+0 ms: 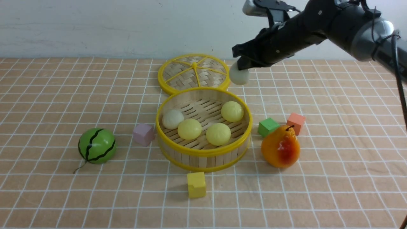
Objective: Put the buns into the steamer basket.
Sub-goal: Use the right arm to put the steamed stuffed bun into the steamer
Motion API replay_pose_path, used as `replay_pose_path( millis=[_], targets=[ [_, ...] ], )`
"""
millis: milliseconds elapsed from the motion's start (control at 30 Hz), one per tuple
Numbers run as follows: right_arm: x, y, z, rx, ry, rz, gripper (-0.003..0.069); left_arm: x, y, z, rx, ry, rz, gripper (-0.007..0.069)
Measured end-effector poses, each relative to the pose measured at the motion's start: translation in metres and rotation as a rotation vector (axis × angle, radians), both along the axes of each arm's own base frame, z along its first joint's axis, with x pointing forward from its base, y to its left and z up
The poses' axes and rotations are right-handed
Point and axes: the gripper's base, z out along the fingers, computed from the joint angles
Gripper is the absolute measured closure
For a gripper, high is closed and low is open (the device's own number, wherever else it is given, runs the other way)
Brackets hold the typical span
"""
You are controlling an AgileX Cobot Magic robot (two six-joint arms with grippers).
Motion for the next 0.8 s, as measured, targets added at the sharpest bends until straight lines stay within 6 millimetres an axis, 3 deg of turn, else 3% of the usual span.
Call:
replay_pose_path(
  millis=[200, 433, 533, 600, 633, 733, 800],
  targets=[
    [-0.002, 0.040, -0.034, 0.033, 0.041, 0.072, 0.0637, 0.000, 0.000, 0.000, 0.000, 0.000, 0.000, 0.0401],
    [0.000, 0.058, -0.063, 0.021, 0.062, 0.082, 0.0556, 0.000, 0.000, 0.000, 0.000, 0.000, 0.000, 0.0393],
    [0.003, 0.059, -0.076, 0.003, 0.071, 0.079, 0.0446, 0.000, 0.000, 0.000, 0.000, 0.000, 0.000, 0.0389],
    [0.003, 0.058, -0.081, -0.015, 0.077, 0.082, 0.0328, 0.000, 0.000, 0.000, 0.000, 0.000, 0.000, 0.0387],
    [0.003, 0.058, -0.081, -0.015, 0.078, 0.083, 0.0319, 0.000, 0.000, 0.000, 0.000, 0.000, 0.000, 0.0387],
    [0.001, 0.057, -0.073, -0.026, 0.070, 0.092, 0.0168, 0.000, 0.000, 0.000, 0.000, 0.000, 0.000, 0.0387],
    [-0.003, 0.054, -0.061, -0.028, 0.075, 0.106, 0.0123, 0.000, 0.000, 0.000, 0.000, 0.000, 0.000, 0.0387]
  ],
)
